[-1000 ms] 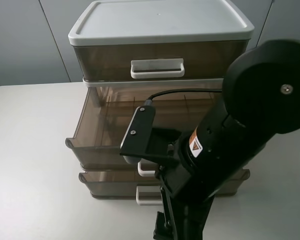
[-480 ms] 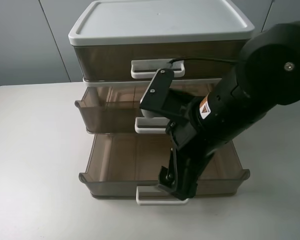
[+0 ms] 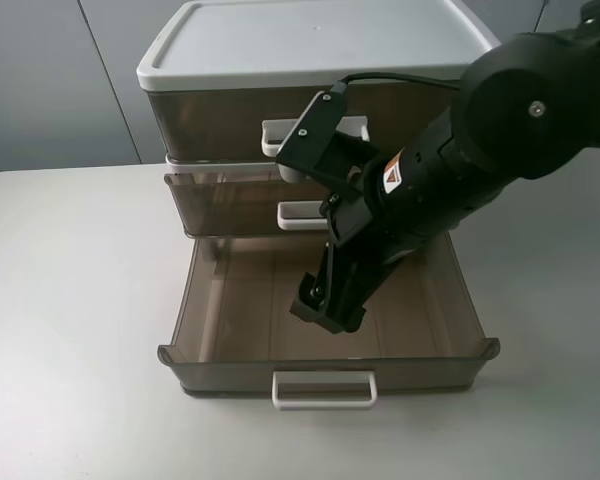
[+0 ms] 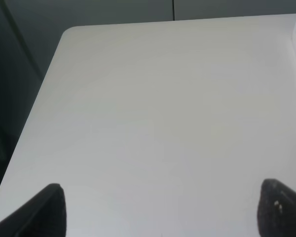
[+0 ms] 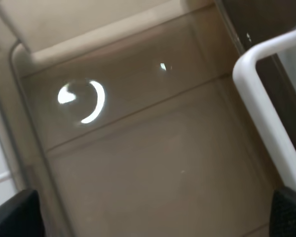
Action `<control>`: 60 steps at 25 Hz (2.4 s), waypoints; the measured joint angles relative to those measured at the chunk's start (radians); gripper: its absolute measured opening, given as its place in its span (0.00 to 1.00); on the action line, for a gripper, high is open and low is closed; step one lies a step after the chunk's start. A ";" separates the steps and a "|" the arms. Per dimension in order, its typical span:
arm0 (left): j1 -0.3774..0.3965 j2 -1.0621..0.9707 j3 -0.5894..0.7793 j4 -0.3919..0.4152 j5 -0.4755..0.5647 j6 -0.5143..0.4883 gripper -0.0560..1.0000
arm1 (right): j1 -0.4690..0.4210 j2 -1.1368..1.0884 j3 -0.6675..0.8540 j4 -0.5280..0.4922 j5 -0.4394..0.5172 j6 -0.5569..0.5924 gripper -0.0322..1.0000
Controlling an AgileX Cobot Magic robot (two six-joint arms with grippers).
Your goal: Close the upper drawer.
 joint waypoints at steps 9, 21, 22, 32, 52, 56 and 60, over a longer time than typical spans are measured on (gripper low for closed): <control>0.000 0.000 0.000 0.000 0.000 0.000 0.76 | -0.033 0.064 -0.083 -0.011 0.061 -0.002 0.71; 0.000 0.000 0.000 0.000 0.000 0.000 0.76 | -0.022 -0.208 -0.129 0.193 0.545 0.087 0.71; 0.000 0.000 0.000 0.000 0.000 0.000 0.76 | -0.045 -0.239 -0.129 0.169 0.560 0.116 0.71; 0.000 0.000 0.000 0.000 0.000 0.000 0.76 | -0.559 -0.584 0.018 -0.061 0.551 0.267 0.71; 0.000 0.000 0.000 0.000 0.000 0.000 0.76 | -0.836 -1.343 0.194 -0.287 0.714 0.540 0.71; 0.000 0.000 0.000 0.000 0.000 0.000 0.76 | -0.836 -1.455 0.256 -0.254 0.681 0.577 0.71; 0.000 0.000 0.000 0.000 0.000 0.000 0.76 | -0.836 -1.542 0.361 -0.203 0.629 0.569 0.71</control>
